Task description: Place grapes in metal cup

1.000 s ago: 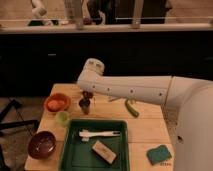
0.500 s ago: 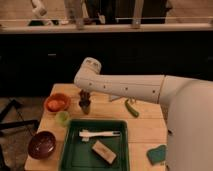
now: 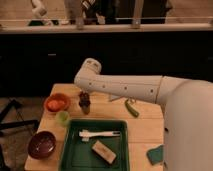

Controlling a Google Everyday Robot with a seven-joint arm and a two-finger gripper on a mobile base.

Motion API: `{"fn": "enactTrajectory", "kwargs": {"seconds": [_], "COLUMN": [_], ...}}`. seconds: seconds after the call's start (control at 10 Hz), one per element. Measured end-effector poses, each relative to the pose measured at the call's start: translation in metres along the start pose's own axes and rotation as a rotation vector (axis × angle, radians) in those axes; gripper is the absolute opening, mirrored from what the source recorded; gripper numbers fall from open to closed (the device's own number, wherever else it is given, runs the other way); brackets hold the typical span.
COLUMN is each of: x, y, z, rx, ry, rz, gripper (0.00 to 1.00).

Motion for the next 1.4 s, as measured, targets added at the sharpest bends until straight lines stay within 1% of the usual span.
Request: {"fn": "enactTrajectory", "kwargs": {"seconds": [0.1, 0.3, 0.4, 0.5, 0.6, 0.7, 0.8, 0.9, 1.4], "x": [-0.0004, -0.0004, -0.0004, -0.0006, -0.0007, -0.0008, -0.0007, -0.0006, -0.0004], "y": [-0.0005, -0.0004, -0.0003, 0.0001, -0.0001, -0.0001, 0.0000, 0.0000, 0.0002], "z": [0.0000, 0.0000, 0.0000, 0.0007, 0.0006, 0.0007, 0.0006, 0.0006, 0.0006], "rx": [0.000, 0.000, 0.000, -0.001, 0.000, 0.000, 0.000, 0.000, -0.001], "ry": [0.000, 0.000, 0.000, -0.001, -0.001, -0.001, -0.001, -0.001, -0.001], "rz": [-0.001, -0.001, -0.001, 0.000, 0.000, -0.001, 0.000, 0.000, 0.000], "gripper": [0.01, 0.18, 0.27, 0.39, 0.48, 0.58, 0.64, 0.66, 0.66]}}
